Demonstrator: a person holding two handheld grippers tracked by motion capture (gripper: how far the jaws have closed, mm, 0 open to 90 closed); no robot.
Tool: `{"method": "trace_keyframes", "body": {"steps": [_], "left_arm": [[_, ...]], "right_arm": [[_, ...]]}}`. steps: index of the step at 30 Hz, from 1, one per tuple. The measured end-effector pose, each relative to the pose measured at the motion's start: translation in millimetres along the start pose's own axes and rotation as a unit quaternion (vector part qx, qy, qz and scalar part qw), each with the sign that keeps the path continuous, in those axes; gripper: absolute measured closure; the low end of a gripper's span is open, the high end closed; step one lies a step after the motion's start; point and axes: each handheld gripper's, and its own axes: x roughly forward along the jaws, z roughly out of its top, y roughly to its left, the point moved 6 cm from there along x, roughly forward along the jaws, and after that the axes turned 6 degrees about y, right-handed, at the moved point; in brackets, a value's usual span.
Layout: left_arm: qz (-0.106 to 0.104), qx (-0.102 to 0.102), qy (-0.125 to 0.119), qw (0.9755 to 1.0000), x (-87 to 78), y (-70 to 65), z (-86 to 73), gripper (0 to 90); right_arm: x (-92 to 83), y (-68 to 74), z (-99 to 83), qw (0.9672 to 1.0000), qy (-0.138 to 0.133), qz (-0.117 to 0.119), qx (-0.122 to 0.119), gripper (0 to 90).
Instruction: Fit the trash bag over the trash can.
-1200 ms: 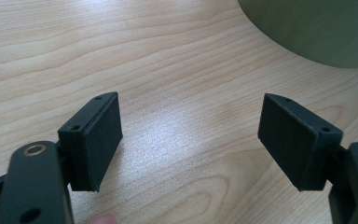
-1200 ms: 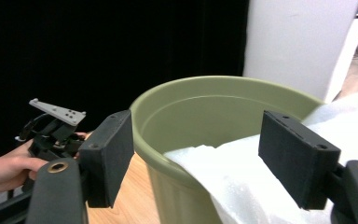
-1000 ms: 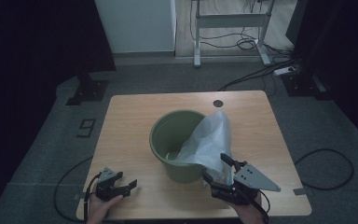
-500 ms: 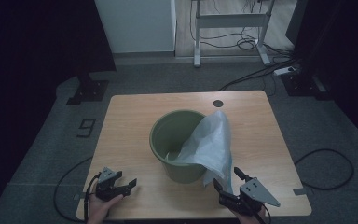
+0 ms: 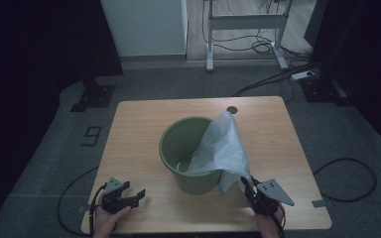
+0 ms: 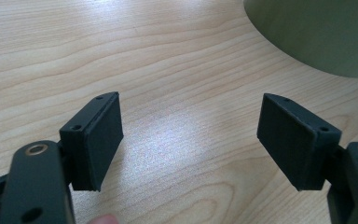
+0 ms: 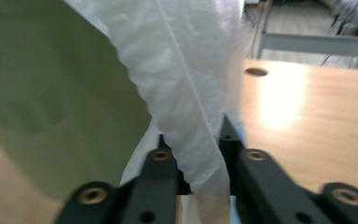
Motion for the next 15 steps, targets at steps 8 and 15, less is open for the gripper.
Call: {"method": "trace_keyframes", "body": {"steps": [8,15], "left_arm": [[0.0,-0.003,-0.01,0.9999,-6.4,-4.9,8.5,22.1],[0.007,0.005,-0.032,0.9994,-22.5,-18.4,27.4,23.2]], "right_arm": [[-9.0,-31.1,46.8,0.9987,-0.043,-0.028,0.001,88.9],[-22.0,-35.4,103.1,0.9941,-0.101,-0.039,-0.008,88.9]]}}
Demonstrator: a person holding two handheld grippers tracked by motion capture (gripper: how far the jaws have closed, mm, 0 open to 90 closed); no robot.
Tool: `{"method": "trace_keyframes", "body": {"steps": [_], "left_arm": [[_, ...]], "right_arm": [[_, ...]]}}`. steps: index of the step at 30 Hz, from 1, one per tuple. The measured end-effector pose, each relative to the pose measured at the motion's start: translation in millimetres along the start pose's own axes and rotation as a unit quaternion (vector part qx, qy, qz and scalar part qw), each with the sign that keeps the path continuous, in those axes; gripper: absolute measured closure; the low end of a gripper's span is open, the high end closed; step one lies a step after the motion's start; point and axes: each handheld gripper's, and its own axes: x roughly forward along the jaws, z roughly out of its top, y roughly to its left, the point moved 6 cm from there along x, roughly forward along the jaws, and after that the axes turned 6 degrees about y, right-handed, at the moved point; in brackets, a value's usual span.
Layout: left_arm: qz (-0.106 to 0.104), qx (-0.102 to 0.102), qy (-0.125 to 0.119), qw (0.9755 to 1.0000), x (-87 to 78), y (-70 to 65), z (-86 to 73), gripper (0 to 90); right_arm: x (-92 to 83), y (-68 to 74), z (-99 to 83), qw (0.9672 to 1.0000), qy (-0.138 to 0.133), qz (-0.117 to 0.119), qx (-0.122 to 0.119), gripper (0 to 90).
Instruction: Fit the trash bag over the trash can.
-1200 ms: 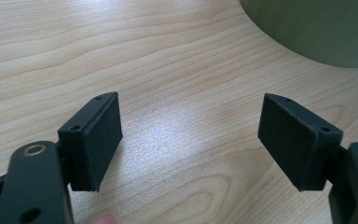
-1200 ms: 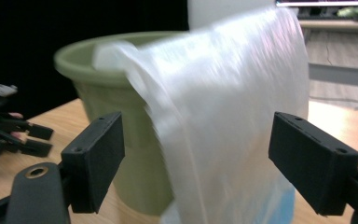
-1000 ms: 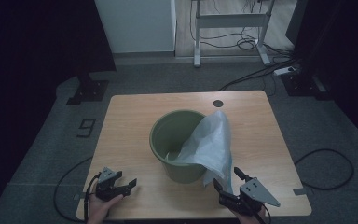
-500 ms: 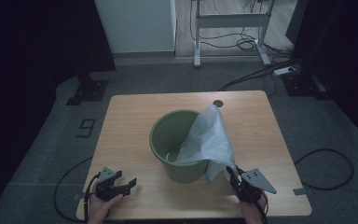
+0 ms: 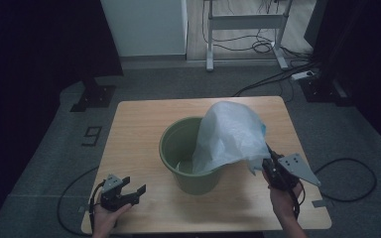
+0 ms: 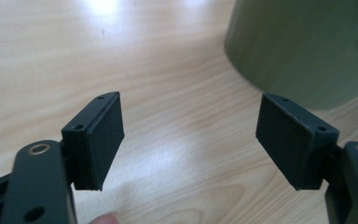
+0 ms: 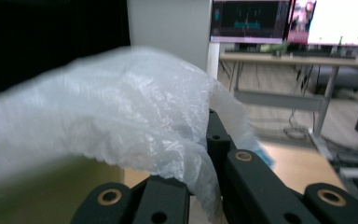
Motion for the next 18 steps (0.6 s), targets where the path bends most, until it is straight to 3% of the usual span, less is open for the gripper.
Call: {"method": "trace_keyframes", "body": {"steps": [3,9,12,15,18], "left_arm": [[0.002,0.003,-0.015,0.9999,-8.8,-8.9,12.5,24.6],[-0.002,-0.001,-0.074,0.9973,-35.0,-27.3,40.3,25.0],[0.0,-0.004,-0.111,0.9938,-48.3,-36.7,54.8,24.5],[0.012,0.002,-0.155,0.9879,-61.7,-50.3,72.4,23.8],[0.019,0.011,-0.174,0.9845,-66.4,-62.4,85.0,23.1]], "right_arm": [[-0.7,6.3,25.8,0.9997,-0.025,0.008,-0.004,88.9],[1.8,27.1,49.1,0.998,-0.047,0.037,-0.022,88.8],[5.7,36.2,49.3,0.9974,-0.045,0.049,-0.027,88.8],[8.6,43.7,49.1,0.9969,-0.041,0.058,-0.033,88.9],[10.4,49.1,50.8,0.9966,-0.039,0.062,-0.036,88.8]]}}
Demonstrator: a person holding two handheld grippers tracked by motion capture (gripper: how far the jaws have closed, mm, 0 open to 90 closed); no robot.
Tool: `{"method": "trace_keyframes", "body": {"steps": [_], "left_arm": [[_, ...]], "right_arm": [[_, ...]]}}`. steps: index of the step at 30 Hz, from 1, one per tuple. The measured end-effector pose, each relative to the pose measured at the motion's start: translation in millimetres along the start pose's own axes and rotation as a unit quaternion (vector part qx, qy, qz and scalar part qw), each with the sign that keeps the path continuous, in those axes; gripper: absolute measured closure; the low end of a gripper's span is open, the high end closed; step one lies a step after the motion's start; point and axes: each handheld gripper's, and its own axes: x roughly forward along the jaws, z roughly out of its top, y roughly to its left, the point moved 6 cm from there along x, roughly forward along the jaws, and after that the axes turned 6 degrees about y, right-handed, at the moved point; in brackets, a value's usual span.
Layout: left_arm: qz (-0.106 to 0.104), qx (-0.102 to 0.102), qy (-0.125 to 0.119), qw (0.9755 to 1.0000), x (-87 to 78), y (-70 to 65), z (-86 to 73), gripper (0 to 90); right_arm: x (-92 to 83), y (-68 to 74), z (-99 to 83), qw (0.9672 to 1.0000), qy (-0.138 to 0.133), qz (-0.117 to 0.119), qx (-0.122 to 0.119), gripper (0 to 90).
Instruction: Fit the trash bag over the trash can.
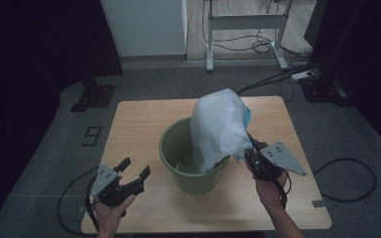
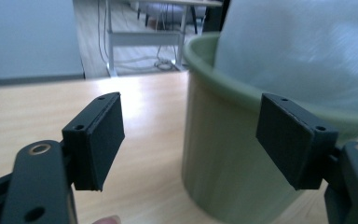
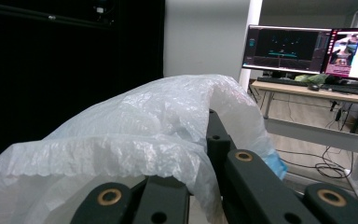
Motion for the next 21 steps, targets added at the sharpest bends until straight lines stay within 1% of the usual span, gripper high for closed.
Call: {"method": "trace_keyframes", "body": {"steps": [2,4,6,11,16,18,21], "left_arm": [[-0.001,0.008,-0.005,1.0,2.2,-9.3,7.9,22.8],[-0.006,0.012,-0.008,0.9999,3.5,-17.0,12.6,22.7],[-0.013,0.02,-0.014,0.9996,3.4,-27.6,17.8,22.7],[-0.028,0.028,-0.03,0.9988,1.2,-49.9,27.0,22.4],[-0.026,0.038,-0.031,0.9984,5.3,-64.3,30.4,21.1],[-0.021,0.044,-0.029,0.9984,7.8,-68.2,30.7,20.9],[-0.027,0.059,-0.029,0.9975,12.0,-80.1,32.0,20.9]], "right_arm": [[1.8,3.5,2.0,1.0,0.006,0.002,-0.005,88.8],[3.2,6.0,3.5,0.9999,0.01,0.004,-0.007,88.8],[5.2,9.6,4.6,0.9998,0.017,0.008,-0.01,88.8],[10.5,18.3,4.3,0.9992,0.032,0.015,-0.016,88.8],[15.7,27.7,4.0,0.9984,0.046,0.024,-0.021,88.8],[17.4,30.4,3.6,0.9981,0.051,0.027,-0.022,88.8],[20.0,33.9,2.6,0.9977,0.056,0.03,-0.023,88.7]]}}
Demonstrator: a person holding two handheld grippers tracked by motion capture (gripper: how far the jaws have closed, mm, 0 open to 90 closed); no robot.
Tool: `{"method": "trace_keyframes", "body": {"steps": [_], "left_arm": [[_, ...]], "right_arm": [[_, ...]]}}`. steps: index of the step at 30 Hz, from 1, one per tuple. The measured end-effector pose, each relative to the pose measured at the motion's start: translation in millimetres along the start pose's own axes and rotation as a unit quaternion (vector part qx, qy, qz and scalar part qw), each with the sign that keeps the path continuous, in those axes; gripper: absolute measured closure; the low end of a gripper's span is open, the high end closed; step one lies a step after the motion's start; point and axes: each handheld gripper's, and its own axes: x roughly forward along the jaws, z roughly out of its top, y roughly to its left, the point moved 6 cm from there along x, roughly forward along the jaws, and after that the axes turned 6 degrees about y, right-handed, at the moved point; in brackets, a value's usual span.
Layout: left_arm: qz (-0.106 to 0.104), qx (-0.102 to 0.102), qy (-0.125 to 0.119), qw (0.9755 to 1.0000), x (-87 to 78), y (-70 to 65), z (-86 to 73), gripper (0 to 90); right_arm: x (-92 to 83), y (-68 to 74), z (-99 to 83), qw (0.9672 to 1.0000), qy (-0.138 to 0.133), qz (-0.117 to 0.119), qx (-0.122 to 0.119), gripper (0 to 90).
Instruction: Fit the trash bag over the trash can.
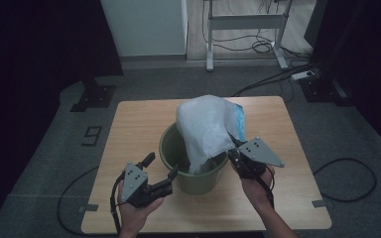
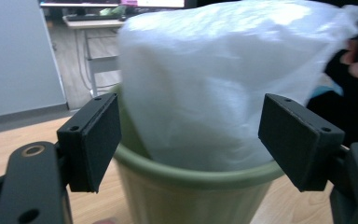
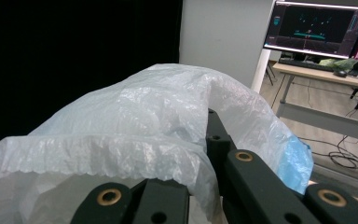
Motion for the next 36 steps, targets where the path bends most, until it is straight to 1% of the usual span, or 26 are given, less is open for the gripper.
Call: {"method": "trace_keyframes", "body": {"steps": [3,7,11,12,13,14,15,16,18,19,20,21,22,24,27,28,30,32,35,36], "left_arm": [[-0.01,0.018,0.006,0.9998,6.9,-12.7,2.7,21.2],[-0.018,0.03,0.009,0.9994,13.6,-23.1,6.6,22.0],[-0.018,0.046,0.013,0.9987,23.4,-32.7,12.3,24.4],[-0.015,0.049,0.013,0.9986,25.3,-33.8,13.3,25.7],[-0.007,0.056,0.013,0.9983,27.4,-34.9,14.2,27.9],[0.004,0.06,0.01,0.9981,29.2,-35.6,15.5,31.5],[0.007,0.06,0.01,0.9981,30.0,-35.6,16.2,38.7],[0.004,0.061,0.012,0.9981,31.4,-35.7,16.8,46.3],[-0.002,0.067,0.022,0.9975,33.9,-34.9,16.1,64.8],[-0.008,0.068,0.032,0.9971,35.8,-34.4,14.9,70.3],[-0.008,0.069,0.037,0.9969,36.9,-33.4,13.5,75.9],[-0.008,0.068,0.039,0.9969,37.3,-32.0,12.3,81.5],[-0.009,0.063,0.04,0.9972,37.4,-30.3,11.3,85.1],[-0.012,0.047,0.039,0.998,37.6,-25.5,9.6,89.6],[-0.005,0.029,0.04,0.9988,38.1,-17.7,7.9,90.0],[-0.001,0.024,0.04,0.9989,38.4,-15.5,7.7,90.0],[0.005,0.007,0.04,0.9992,39.5,-9.7,7.1,90.0],[0.008,-0.004,0.041,0.9991,40.3,-6.1,5.7,90.0],[0.009,-0.015,0.045,0.9988,41.3,-2.0,3.0,90.0],[0.01,-0.02,0.044,0.9988,41.4,-0.7,2.5,90.0]], "right_arm": [[2.8,1.6,-1.1,1.0,0.006,0.002,0.002,88.7],[4.6,4.3,-1.7,0.9999,0.011,0.005,0.002,88.7],[6.4,9.2,0.1,0.9999,0.012,0.01,-0.001,88.7],[6.8,10.4,0.5,0.9999,0.012,0.012,-0.001,88.7],[7.1,11.5,0.7,0.9998,0.012,0.014,0.0,88.7],[7.6,13.0,0.8,0.9998,0.013,0.016,-0.001,88.6],[8.1,14.3,0.6,0.9997,0.013,0.019,-0.004,88.5],[8.5,15.0,0.3,0.9997,0.013,0.021,-0.004,88.2],[9.1,16.5,-1.2,0.9994,0.014,0.031,-0.003,85.6],[9.2,16.6,-1.8,0.9993,0.015,0.035,-0.001,83.9],[9.3,16.7,-2.8,0.999,0.016,0.041,0.0,82.1],[9.1,17.0,-3.6,0.9988,0.017,0.046,0.0,79.0],[8.4,17.3,-4.2,0.9984,0.018,0.054,0.0,74.6],[5.9,18.8,-5.3,0.9966,0.023,0.079,0.003,62.1],[-2.8,22.9,-7.4,0.995,0.019,0.098,-0.001,45.5],[-6.7,24.1,-8.6,0.9945,0.018,0.103,-0.001,41.8],[-15.4,26.2,-12.3,0.9935,0.015,0.113,-0.001,34.8],[-23.7,27.1,-17.4,0.9932,0.012,0.116,-0.004,31.8],[-39.3,25.1,-26.7,0.9896,0.005,0.144,0.009,28.9],[-42.5,24.5,-28.6,0.9889,0.004,0.148,0.011,28.5]]}}
